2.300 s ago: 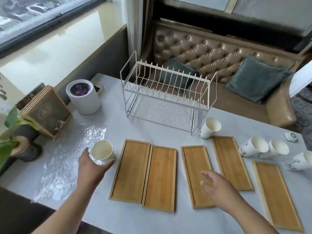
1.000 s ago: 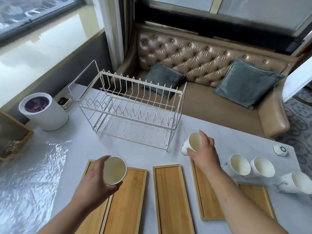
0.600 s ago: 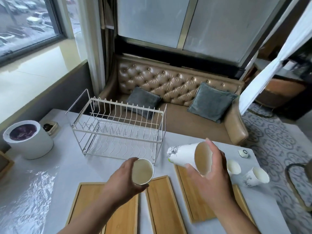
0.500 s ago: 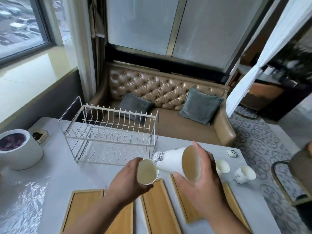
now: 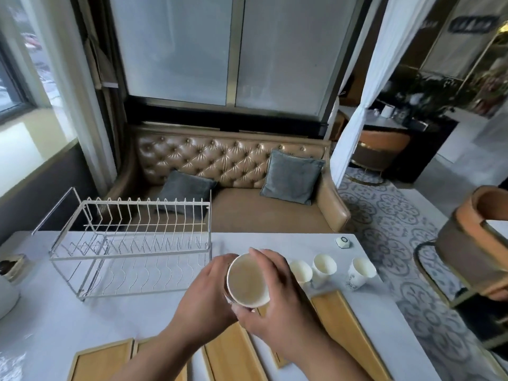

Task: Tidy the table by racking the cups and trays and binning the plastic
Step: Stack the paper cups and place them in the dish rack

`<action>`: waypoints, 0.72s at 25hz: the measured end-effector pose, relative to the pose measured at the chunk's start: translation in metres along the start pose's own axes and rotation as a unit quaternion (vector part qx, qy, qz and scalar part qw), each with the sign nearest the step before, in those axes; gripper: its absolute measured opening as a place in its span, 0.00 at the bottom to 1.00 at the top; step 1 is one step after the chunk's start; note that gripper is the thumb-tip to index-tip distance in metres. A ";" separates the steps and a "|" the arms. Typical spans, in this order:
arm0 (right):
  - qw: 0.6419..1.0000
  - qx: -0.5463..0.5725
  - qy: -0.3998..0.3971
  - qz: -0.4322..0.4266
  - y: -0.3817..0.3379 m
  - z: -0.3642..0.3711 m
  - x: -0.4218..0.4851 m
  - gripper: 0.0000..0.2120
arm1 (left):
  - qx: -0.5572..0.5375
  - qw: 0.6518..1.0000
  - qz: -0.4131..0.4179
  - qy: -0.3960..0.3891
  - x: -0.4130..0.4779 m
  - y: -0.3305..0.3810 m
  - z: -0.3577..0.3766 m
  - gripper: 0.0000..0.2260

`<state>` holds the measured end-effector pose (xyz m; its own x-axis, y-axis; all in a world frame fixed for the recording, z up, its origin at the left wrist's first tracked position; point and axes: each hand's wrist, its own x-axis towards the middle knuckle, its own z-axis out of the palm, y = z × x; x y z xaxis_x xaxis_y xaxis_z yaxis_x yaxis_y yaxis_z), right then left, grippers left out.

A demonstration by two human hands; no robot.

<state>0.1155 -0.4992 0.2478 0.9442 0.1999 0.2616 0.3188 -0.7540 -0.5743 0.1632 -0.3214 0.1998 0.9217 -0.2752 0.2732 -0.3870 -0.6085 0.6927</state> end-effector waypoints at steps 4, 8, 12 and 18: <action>0.997 0.055 -0.049 0.037 0.050 -0.018 0.002 0.37 | -0.014 0.999 0.003 0.035 0.021 0.040 0.027 0.31; 0.997 0.037 -0.067 0.032 0.111 -0.046 0.012 0.33 | -0.006 0.999 -0.007 0.036 0.053 0.073 0.065 0.30; 0.996 0.036 -0.079 -0.028 0.161 -0.062 0.028 0.31 | 0.012 0.998 -0.041 0.050 0.074 0.083 0.098 0.31; 0.997 0.025 -0.020 0.063 0.267 -0.042 0.074 0.24 | 0.027 0.986 -0.143 0.085 0.073 0.055 0.117 0.39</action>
<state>0.2675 -0.7123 0.1466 0.9795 0.1306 0.1537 0.1993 -0.7425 -0.6394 0.2064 -0.4619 0.1800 0.9823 0.0397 0.1832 -0.1072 -0.6825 0.7230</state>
